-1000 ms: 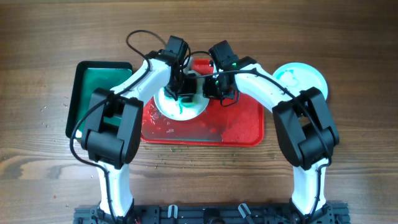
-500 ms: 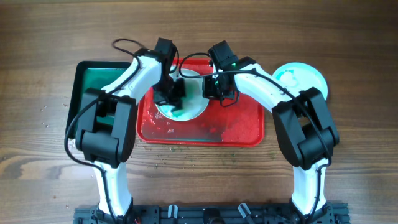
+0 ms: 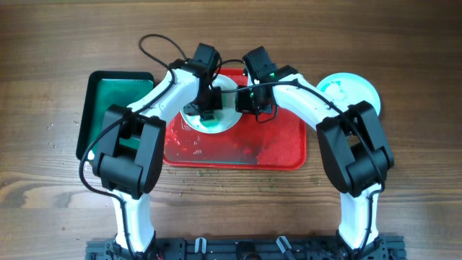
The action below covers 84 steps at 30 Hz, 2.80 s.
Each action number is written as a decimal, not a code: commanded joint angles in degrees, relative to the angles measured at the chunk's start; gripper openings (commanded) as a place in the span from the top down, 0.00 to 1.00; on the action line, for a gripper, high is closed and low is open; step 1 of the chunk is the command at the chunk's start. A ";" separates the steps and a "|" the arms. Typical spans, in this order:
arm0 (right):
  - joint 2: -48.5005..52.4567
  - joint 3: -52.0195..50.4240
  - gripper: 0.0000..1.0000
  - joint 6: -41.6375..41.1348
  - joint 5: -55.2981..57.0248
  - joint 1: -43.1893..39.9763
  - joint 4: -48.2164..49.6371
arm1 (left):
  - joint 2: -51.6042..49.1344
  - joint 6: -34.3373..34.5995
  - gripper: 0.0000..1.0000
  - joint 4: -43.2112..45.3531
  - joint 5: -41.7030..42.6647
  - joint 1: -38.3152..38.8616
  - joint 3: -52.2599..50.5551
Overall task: Clean dirty plates on tray and stack at the side
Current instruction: 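Scrub the plate with the sponge in the left gripper while right holds it, then lift the plate with the right gripper and tilt it up off the tray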
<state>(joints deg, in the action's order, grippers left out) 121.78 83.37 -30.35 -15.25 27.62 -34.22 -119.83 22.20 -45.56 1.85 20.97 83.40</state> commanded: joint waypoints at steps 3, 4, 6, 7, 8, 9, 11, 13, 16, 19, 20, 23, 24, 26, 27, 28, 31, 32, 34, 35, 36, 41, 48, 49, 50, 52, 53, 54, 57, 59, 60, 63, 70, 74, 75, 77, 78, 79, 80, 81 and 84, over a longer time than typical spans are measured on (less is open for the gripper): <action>1.68 -0.48 0.96 1.81 0.17 0.17 -1.11 | -4.15 12.50 0.96 3.23 -20.24 -1.95 -1.79; 1.68 -0.48 0.96 1.84 0.17 0.17 -1.11 | -4.15 14.08 0.96 2.75 -21.09 -1.95 -1.79; 1.68 -0.48 0.96 1.84 0.17 0.17 -1.09 | -4.15 15.74 0.96 1.22 -21.62 -1.95 -1.79; 1.68 -0.48 0.96 1.84 0.17 0.17 -1.07 | -4.15 15.74 0.96 0.11 -20.94 -1.95 -1.79; 1.68 -0.48 0.96 1.81 0.15 0.17 -1.03 | -4.15 15.37 0.96 -0.87 -19.32 -1.95 -1.79; 1.68 -0.48 0.96 1.81 0.00 0.17 -1.01 | -4.15 10.64 0.96 -1.60 -13.73 -1.95 -1.79; 1.68 -0.48 0.96 1.86 -0.28 0.17 -0.96 | -4.15 -1.33 0.96 -1.36 -1.09 -1.95 -1.79; 1.68 -0.48 0.96 1.88 -0.35 0.17 -0.96 | -4.15 -12.37 0.96 -1.36 14.12 -1.95 -1.79; 1.68 -0.48 0.96 3.41 -2.51 0.17 -0.96 | -4.15 -21.75 0.96 -1.14 27.85 -1.95 -1.79; 1.68 -0.48 0.96 3.39 -2.64 0.17 -0.94 | -4.15 -22.40 0.96 2.82 29.18 -1.97 -1.79; 1.68 -0.48 0.96 3.39 -2.64 0.17 -0.92 | -4.15 -22.32 0.96 4.83 29.16 -1.97 -1.79; 1.68 -0.48 0.96 3.43 -2.64 0.17 -0.94 | -4.15 -19.96 0.95 11.10 28.46 -1.95 -1.79; 1.68 -0.48 0.96 3.45 -2.64 0.17 -0.96 | -4.15 -18.10 0.95 12.87 27.06 -1.97 -1.79; 1.68 -0.48 0.96 3.43 -2.62 0.17 -0.94 | -4.15 -12.76 0.96 16.26 19.21 -1.95 -1.79; 1.68 -0.48 0.96 3.43 -2.62 0.17 -0.94 | -4.15 -11.61 0.96 16.57 16.02 -1.97 -1.79; 1.68 -0.48 0.96 3.43 -2.62 0.17 -0.94 | -4.15 -10.60 0.96 16.61 12.22 -1.97 -1.79; 1.68 -0.48 0.96 3.43 -2.62 0.17 -0.94 | -4.15 -1.03 0.96 13.60 -7.67 -2.51 -1.79; 1.68 -0.48 0.96 3.41 -2.62 0.17 -0.92 | -4.15 4.63 0.96 11.21 -14.88 -2.91 -1.79; 1.68 -0.48 0.96 3.43 -2.62 0.17 -0.72 | -4.15 11.32 0.96 6.97 -20.65 -3.78 -1.79; 1.68 -0.48 0.96 3.43 -2.62 0.17 -0.57 | -4.15 12.00 0.96 5.07 -20.74 -4.39 -1.79; 1.68 -0.48 0.96 3.41 -2.64 0.17 -0.46 | -4.15 12.74 0.96 3.54 -20.39 -4.72 -1.79; 1.68 -0.48 0.96 3.48 -2.89 0.17 -0.52 | -4.02 12.20 0.96 -4.90 -7.43 -5.07 -1.77; 1.53 -0.22 0.96 6.95 -8.44 0.15 -3.76 | 4.17 -6.10 0.96 -9.70 18.05 -7.96 6.05; 1.38 -0.04 0.96 7.82 -8.48 0.11 -4.63 | 6.47 -6.23 0.96 -10.64 18.08 -9.42 8.35; 0.81 0.09 0.96 9.33 -8.41 0.11 -5.86 | 8.92 -6.16 0.96 -11.10 18.10 -11.13 10.56; -0.87 0.09 0.96 10.49 -7.02 0.13 -7.32 | 13.84 -6.14 0.96 -10.95 18.05 -14.71 13.27; -2.29 0.09 0.96 10.45 -4.31 0.15 -8.46 | 16.15 -6.16 0.96 -10.34 17.99 -16.48 13.55; -3.96 0.09 0.96 10.45 -1.03 0.20 -9.60 | 18.21 -6.12 0.96 -9.92 17.33 -18.29 13.55; -11.43 0.09 0.96 10.71 15.37 0.26 -13.35 | 20.17 -2.45 0.96 -10.69 15.63 -22.05 13.49; -15.15 0.09 0.96 10.67 26.82 0.90 -14.84 | 19.65 -2.23 0.96 -11.17 15.47 -22.21 12.63; -16.96 0.09 0.96 10.62 33.55 1.62 -15.43 | 19.50 -2.23 0.96 -11.08 15.45 -22.21 11.82; -21.55 0.09 0.96 10.69 57.64 6.03 -16.17 | 19.47 -2.23 0.96 -10.95 15.23 -22.10 9.11; -23.39 0.09 0.96 13.88 91.12 17.42 -15.78 | 19.47 -0.50 0.96 -9.49 15.21 -22.01 6.47; -23.39 0.09 0.96 15.26 95.54 21.77 -15.74 | 19.47 -0.50 0.96 -9.14 15.23 -21.84 6.47; -23.39 0.09 0.96 15.26 96.43 22.69 -15.76 | 19.47 -0.50 0.96 -9.16 15.23 -21.84 6.47; -23.39 0.09 0.96 15.32 98.27 24.17 -15.74 | 19.47 -0.50 0.96 -9.14 15.23 -21.84 6.47; -23.39 0.09 0.96 15.41 100.37 24.98 -15.76 | 19.47 -0.50 0.96 -9.09 15.21 -21.84 6.47; -23.39 0.09 0.96 15.74 102.40 25.73 -15.87 | 19.47 -0.50 0.96 -9.03 15.21 -21.84 6.47; -23.43 0.09 0.96 18.27 102.38 26.23 -15.17 | 19.47 -0.50 0.96 -8.94 15.21 -21.84 6.47; -23.43 0.09 0.96 19.32 102.40 26.43 -14.62 | 19.47 -0.50 0.96 -8.92 15.21 -21.84 6.47; -23.43 0.09 0.96 20.61 102.38 26.64 -13.57 | 19.47 -0.52 0.96 -8.94 15.21 -21.84 6.47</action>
<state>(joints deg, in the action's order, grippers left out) 99.09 83.07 -11.99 83.29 54.15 -48.47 -100.33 20.93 -54.85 17.43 -1.13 90.21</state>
